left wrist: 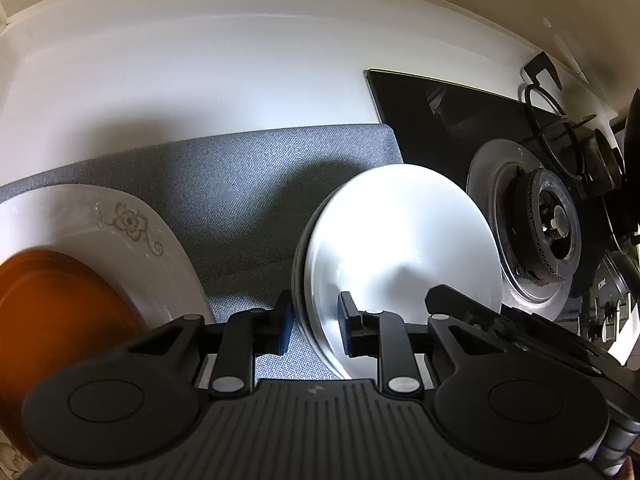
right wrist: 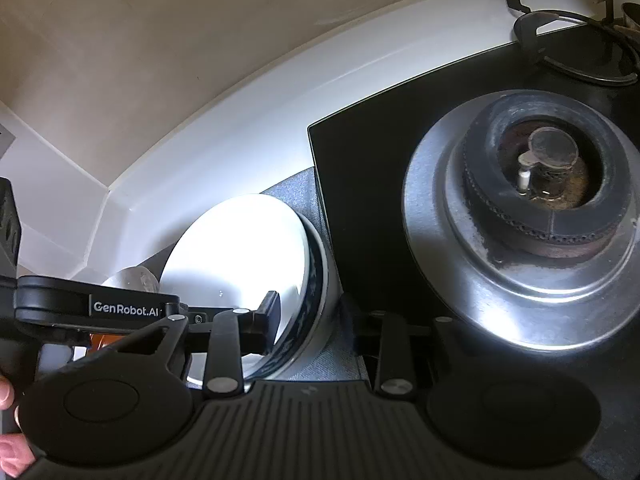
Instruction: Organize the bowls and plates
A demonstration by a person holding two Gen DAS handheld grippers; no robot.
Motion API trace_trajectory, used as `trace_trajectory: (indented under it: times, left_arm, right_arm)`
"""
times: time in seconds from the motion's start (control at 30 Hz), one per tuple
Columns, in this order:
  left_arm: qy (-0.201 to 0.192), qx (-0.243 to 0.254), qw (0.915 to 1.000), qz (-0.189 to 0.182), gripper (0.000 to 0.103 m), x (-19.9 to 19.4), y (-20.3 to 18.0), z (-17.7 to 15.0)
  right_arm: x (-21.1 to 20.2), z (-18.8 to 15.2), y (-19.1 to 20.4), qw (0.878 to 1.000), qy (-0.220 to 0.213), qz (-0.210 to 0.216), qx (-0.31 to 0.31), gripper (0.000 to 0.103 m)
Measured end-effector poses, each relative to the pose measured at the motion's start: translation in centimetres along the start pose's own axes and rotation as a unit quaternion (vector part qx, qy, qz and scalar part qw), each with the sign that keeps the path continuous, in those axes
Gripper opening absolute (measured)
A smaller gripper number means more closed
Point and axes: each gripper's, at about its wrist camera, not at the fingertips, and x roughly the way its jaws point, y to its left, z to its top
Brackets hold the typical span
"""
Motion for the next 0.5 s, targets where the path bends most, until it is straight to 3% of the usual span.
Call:
trace_trajectory:
  times: [0.17, 0.5]
  left_arm:
    - [-0.001, 0.004, 1.0000, 0.001, 0.021, -0.8, -0.3, -0.3]
    - [-0.029, 0.012, 0.9995, -0.001, 0.021, -5.7, -0.6, -0.9]
  right_arm:
    - [-0.1, -0.1, 0.0, 1.000, -0.007, -0.008, 0.007, 0.026]
    - [-4.0, 0.0, 2.4, 0.999, -0.032, 0.008, 0.001, 0.026]
